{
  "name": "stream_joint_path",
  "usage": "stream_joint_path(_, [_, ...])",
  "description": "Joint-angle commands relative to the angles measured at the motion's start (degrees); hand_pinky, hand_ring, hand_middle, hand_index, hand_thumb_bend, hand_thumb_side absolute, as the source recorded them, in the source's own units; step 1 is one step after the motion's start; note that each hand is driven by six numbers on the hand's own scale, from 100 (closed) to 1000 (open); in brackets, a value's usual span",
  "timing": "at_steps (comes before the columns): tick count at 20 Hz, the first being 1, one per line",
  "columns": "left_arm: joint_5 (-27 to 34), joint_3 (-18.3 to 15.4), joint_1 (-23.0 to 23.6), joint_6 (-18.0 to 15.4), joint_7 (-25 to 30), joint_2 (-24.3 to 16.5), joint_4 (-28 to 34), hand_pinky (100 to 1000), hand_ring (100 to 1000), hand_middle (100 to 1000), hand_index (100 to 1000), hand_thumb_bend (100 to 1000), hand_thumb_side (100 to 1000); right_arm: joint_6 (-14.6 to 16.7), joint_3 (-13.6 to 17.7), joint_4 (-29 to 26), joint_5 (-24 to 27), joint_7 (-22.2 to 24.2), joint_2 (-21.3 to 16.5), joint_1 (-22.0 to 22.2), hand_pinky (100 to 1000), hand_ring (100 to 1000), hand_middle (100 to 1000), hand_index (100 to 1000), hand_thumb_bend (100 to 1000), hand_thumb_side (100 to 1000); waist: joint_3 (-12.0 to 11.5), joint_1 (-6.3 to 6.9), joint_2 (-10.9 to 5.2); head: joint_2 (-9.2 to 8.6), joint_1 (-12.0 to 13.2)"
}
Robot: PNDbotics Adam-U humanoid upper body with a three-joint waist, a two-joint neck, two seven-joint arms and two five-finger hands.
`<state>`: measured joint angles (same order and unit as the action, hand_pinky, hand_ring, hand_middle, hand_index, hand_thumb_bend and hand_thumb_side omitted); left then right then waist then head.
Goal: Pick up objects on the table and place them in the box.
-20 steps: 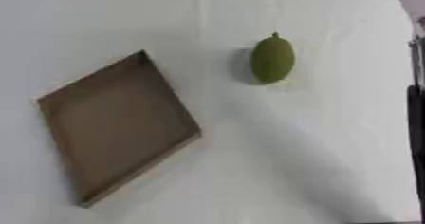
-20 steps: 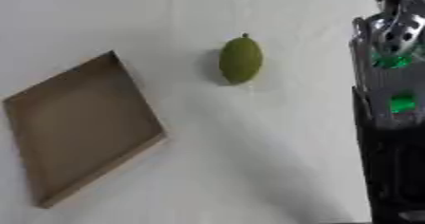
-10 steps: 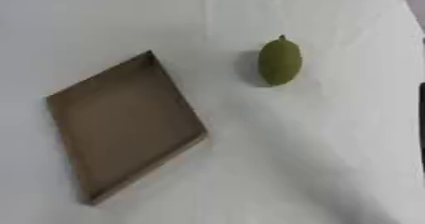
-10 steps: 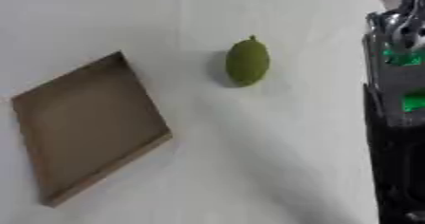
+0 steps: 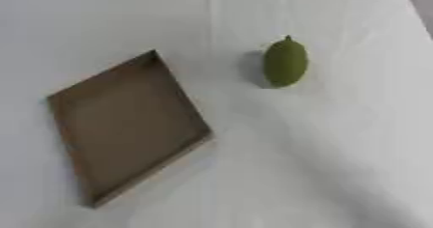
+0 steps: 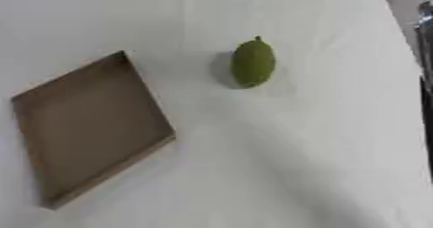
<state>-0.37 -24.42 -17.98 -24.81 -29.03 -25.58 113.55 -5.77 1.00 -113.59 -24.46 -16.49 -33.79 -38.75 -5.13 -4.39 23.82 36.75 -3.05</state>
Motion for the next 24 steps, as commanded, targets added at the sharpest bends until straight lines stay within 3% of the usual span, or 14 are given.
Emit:
stream_joint_path(1, [-1.2,-1.2,1.0,-0.3,-0.7,-2.5,1.0,588,532,515,739,100,601,-2.4,-2.4,0.5,-2.5,2.1,-5.3,0.1,836,779,828,857,100,455,0.1,0.61,-1.48,0.29,0.8])
stream_joint_path(7, [-2.5,-1.8,3.3,-1.5,-2.1,-3.4,1.0,589,534,517,741,100,597,-7.6,-6.5,0.1,-7.4,7.2,-13.7,1.4,835,806,844,873,100,337,-0.1,1.14,-1.24,-0.13,0.7])
stream_joint_path(11, [-3.2,-1.9,4.3,-2.2,-2.7,-3.6,1.0,588,534,517,740,100,580,-9.7,-8.7,-0.9,-7.1,10.8,-19.5,1.7,838,828,858,887,100,270,-0.3,1.71,-0.96,-0.90,0.2])
stream_joint_path(17, [-3.5,-1.4,4.5,-2.6,-2.5,-3.1,1.0,588,533,517,739,100,583,-9.0,-11.8,-1.0,-4.1,16.0,-27.5,1.1,845,852,872,898,100,262,-1.0,2.33,-0.53,-1.84,-1.1])
stream_joint_path(24, [-3.6,-0.8,4.2,-2.5,-1.4,-2.9,1.0,586,533,517,738,100,590,-7.8,-14.9,-1.0,-1.9,22.8,-28.9,0.0,858,892,892,920,100,343,-1.4,1.98,-0.42,-2.11,-1.7])
